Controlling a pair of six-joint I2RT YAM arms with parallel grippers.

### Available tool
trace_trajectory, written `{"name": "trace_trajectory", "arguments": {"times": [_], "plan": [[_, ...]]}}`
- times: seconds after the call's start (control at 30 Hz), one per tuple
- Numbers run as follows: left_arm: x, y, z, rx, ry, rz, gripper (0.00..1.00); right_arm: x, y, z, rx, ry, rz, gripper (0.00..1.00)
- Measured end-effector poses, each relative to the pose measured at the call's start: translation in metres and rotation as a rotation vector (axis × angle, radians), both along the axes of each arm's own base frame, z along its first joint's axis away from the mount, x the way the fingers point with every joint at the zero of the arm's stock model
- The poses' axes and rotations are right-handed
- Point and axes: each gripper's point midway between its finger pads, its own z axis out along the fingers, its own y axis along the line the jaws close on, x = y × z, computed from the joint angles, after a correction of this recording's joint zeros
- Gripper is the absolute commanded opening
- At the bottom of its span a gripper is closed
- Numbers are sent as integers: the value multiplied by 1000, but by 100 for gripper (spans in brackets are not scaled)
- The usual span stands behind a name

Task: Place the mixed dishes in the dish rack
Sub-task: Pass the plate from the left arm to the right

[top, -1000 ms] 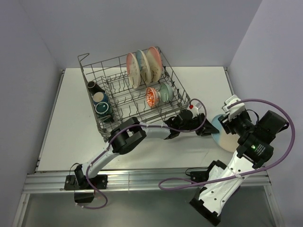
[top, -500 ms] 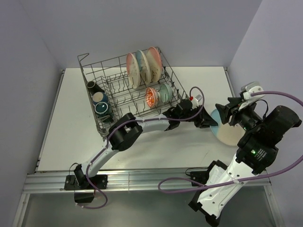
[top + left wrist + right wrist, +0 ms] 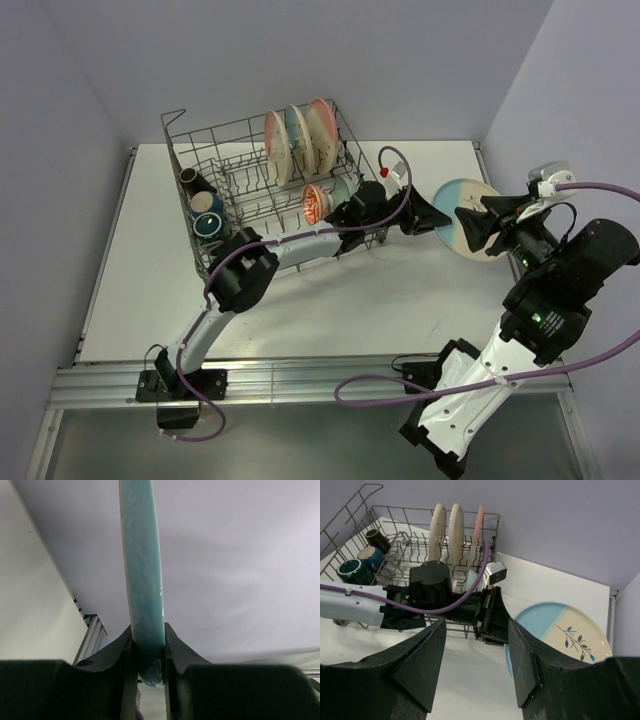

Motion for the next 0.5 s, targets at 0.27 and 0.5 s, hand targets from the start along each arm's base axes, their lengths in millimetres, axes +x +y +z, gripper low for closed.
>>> {"name": "trace_trajectory", "arguments": {"times": [0.27,0.5], "plan": [[-8,2,5,-22,-2,-38,0,4,-8,-15,15,47,-26,60],[-11,2,8,-25,-8,-55,0,11,-16,-27,91,113,-39,60]]}}
